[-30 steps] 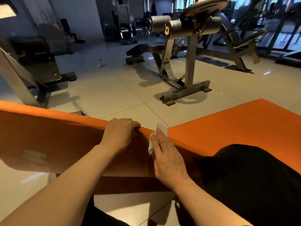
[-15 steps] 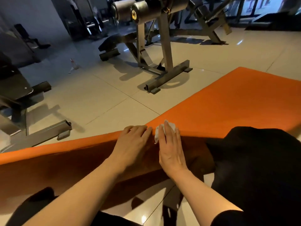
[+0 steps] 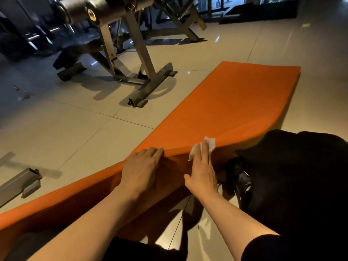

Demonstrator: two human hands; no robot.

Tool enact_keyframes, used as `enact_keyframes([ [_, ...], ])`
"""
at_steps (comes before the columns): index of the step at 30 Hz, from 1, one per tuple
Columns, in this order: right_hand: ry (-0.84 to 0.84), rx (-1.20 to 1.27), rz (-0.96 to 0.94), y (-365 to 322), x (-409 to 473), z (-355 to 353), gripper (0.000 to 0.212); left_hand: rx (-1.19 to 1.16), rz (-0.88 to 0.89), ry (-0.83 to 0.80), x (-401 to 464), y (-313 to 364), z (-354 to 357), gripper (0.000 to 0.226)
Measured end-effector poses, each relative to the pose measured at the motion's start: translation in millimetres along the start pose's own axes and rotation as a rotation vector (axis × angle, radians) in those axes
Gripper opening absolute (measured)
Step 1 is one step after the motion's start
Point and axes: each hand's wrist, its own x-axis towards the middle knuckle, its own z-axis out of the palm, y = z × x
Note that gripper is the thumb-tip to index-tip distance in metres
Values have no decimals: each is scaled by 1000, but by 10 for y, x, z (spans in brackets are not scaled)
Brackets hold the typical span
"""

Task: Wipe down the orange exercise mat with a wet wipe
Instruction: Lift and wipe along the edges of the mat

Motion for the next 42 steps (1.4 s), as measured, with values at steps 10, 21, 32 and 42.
enact_keyframes([
  [10,-74,-28,109,187,-86,-143,103,-85,110,55,56,137,34,44],
  [21,-186,-56,-151,-97,-194,-21,99,-100,96,46,93,114,10,48],
  [32,-121,17,-32,5,-169,31,104,-161,174,-45,203,455,-27,35],
  [42,-1,-3,508,809,-65,-153,93,-106,31,-8,433,380,175,24],
])
